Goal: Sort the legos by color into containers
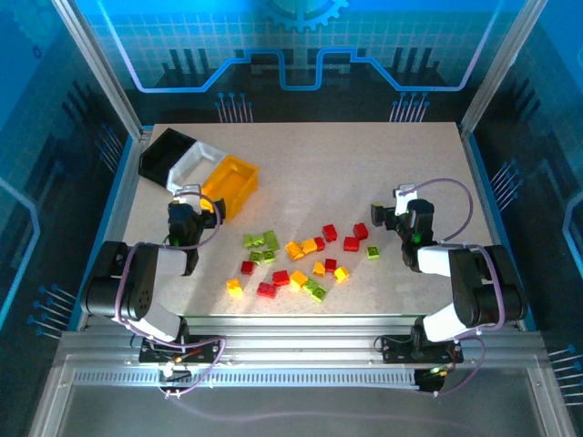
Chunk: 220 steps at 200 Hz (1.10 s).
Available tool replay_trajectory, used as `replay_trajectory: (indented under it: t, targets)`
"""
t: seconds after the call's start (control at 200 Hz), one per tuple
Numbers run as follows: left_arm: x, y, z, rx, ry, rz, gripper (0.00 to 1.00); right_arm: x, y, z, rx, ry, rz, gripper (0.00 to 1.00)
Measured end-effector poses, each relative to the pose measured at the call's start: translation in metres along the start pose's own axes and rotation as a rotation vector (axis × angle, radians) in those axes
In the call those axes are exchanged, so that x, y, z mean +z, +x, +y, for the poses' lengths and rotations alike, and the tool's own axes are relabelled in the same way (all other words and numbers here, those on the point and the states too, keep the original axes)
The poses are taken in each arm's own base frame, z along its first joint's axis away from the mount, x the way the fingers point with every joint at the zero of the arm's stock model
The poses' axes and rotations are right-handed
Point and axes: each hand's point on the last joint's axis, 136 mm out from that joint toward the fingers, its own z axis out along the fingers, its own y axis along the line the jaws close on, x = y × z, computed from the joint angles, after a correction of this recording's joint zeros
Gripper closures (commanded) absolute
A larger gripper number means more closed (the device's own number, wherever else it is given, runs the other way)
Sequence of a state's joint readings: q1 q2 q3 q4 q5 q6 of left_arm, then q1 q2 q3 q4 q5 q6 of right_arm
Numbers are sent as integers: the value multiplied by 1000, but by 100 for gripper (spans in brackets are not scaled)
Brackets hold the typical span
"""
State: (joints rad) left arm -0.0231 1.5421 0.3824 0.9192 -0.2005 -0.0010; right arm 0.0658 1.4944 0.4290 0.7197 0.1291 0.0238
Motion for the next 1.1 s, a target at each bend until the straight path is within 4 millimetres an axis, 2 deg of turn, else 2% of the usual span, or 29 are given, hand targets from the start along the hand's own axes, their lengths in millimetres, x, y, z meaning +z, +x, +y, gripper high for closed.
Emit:
replay_trajectory:
  t: [0.17, 0.23, 0.27, 0.35, 0.435, 0.51, 0.57, 0.64, 0.755, 0.835, 0.901, 1.016, 1.101]
  targets:
    - [-2, 0, -2, 9, -11, 2, 1, -1, 3, 0, 1, -2, 37, 0]
    - [-9, -4, -9, 29, -5, 9, 1, -2, -5, -2, 0, 7, 56, 0]
    - [-15, -11, -15, 42, 3, 3, 1, -4, -17, -4, 4, 17, 52, 0]
    - [-25, -39, -25, 50, 17, -36, 1, -12, -47, -8, 23, 39, 7, 0]
    - [-37, -79, -27, 18, 16, -111, 1, -25, -74, -9, 42, 68, -47, 0]
    - [-47, -111, -27, -37, 16, -196, 1, -34, -88, -10, 66, 117, -70, 0]
    - [-51, -126, -23, -106, 2, -236, 1, -36, -95, -13, 119, 155, -59, 0]
    - [-53, -129, -15, -218, -29, -242, 1, -36, -98, -24, 228, 208, -5, 0]
    - [-56, -115, 11, -491, -107, -183, 1, -32, -109, -44, 394, 257, 69, 0]
    - [-56, -110, 30, -646, -132, -172, 1, -27, -105, -45, 473, 243, 99, 0]
    - [-55, -110, 34, -718, -116, -169, 1, -23, -91, -36, 511, 202, 156, 0]
    - [-49, -106, 17, -725, -42, -86, 1, -16, -67, -16, 529, 137, 260, 0]
    - [-32, -116, -2, -653, -5, 40, 1, -14, -50, 1, 519, 95, 335, 0]
